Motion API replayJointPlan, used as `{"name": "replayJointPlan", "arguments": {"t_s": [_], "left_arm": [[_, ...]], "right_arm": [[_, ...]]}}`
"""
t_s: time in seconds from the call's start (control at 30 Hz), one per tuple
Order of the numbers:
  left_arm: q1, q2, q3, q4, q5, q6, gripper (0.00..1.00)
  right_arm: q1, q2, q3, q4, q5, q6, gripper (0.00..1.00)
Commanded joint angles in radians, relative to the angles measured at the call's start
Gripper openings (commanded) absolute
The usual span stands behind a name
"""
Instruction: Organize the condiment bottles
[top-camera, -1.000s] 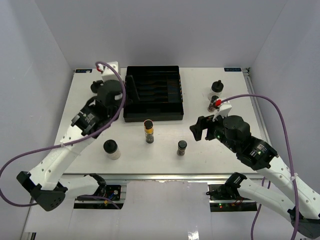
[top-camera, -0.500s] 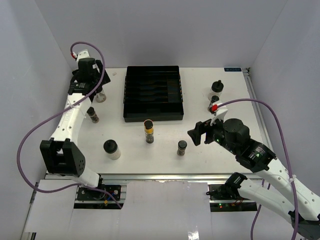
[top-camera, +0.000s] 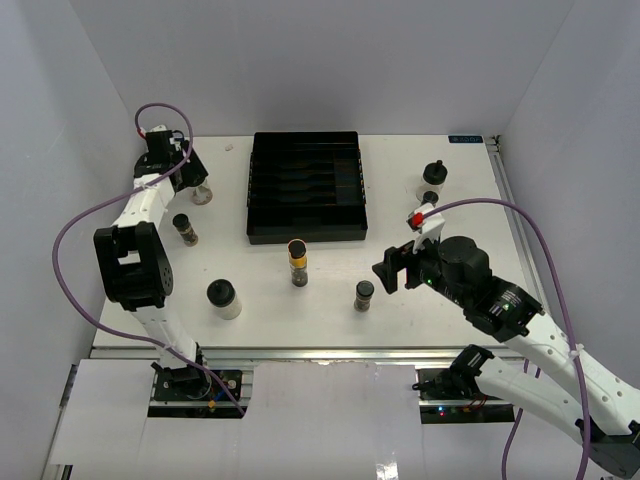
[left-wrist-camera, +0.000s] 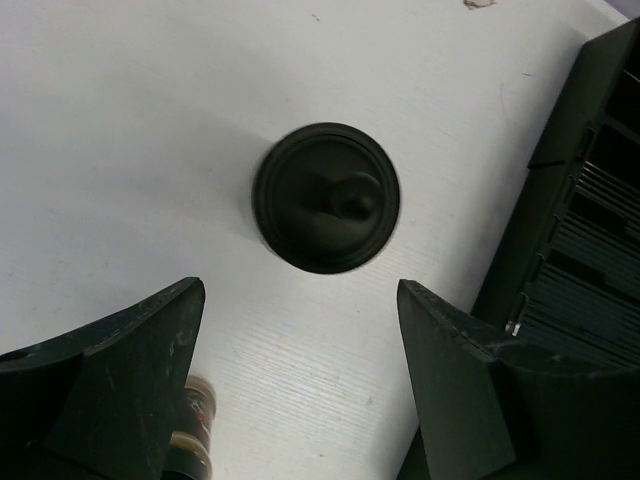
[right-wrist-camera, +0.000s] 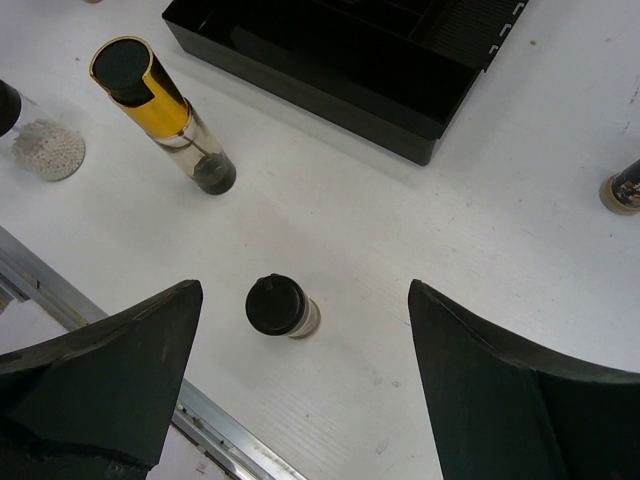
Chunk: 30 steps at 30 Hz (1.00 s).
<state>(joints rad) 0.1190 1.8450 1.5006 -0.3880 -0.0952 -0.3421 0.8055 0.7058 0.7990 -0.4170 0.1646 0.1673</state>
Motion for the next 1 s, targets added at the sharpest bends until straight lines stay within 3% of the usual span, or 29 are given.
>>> {"name": "replayJointPlan", "arguments": {"t_s": [0.0, 0.4, 0.8, 0.97], "left_arm": [[0.036, -0.008, 0.034, 0.062, 0.091, -0.001, 0.89], [0.038, 0.051, 0.07, 0.081, 0.198, 0.048, 0.93], [0.033, 0.182, 0.225, -0.019, 0.172, 0.082, 0.93], [0.029, 0.201, 0.205, -0.016, 0.138, 0.085, 0.92]], "right_arm": [[0.003, -0.036, 0.016, 0.023, 0.003, -0.029, 0.9], [0.003, -0.06, 0.016, 0.021, 0.003, -0.035, 0.9], [0.003, -0.059, 0.013, 0.026, 0.002, -0.035, 0.9], [0.002, -0.076, 0.007, 0.029, 0.007, -0.037, 0.9]]}}
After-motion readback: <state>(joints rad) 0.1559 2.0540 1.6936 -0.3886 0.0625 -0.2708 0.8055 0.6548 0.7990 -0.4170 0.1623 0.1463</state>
